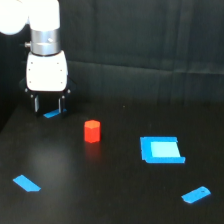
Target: Pick up the red object from the table
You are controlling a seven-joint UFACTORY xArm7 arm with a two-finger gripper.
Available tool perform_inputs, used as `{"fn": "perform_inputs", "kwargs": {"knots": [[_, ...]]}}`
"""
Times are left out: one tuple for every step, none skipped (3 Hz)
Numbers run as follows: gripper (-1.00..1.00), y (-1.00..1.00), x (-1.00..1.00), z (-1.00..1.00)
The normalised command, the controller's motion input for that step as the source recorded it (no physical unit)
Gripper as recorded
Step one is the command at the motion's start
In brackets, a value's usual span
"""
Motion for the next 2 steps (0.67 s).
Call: {"fn": "perform_inputs", "kwargs": {"knots": [[1.0,-0.05,0.04,-0.12],[0.94,-0.15,0.47,-0.2]]}}
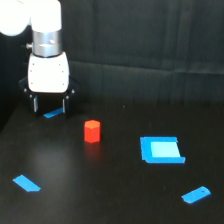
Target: Pick up the red object from the table
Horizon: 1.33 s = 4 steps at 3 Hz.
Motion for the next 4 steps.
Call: {"fn": "perform_inputs", "kwargs": {"knots": [[1.0,-0.33,0.86,-0.07],[0.93,-0.39,0.95,-0.02],[0.98,-0.47,0.92,0.13],[0.99,-0.67,0.83,0.36]]}}
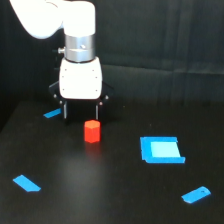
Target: Pick up the red object from the table
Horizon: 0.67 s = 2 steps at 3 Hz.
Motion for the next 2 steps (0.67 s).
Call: {"fn": "perform_inputs", "kwargs": {"knots": [[0.96,-0.76,0.68,0.21],[0.93,-0.78,0.23,0.11]]}}
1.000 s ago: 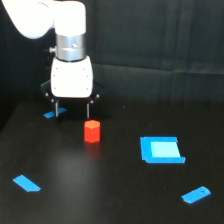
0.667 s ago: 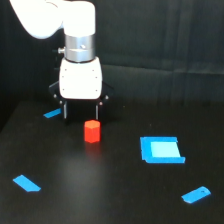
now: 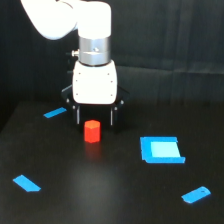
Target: Pick up the red object from the table
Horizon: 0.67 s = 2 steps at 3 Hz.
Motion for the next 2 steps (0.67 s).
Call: {"fn": "perform_inputs", "kwargs": {"knots": [[1.0,-0.67,-0.04,0.0],[0.44,-0.33,-0.04,-0.12]]}}
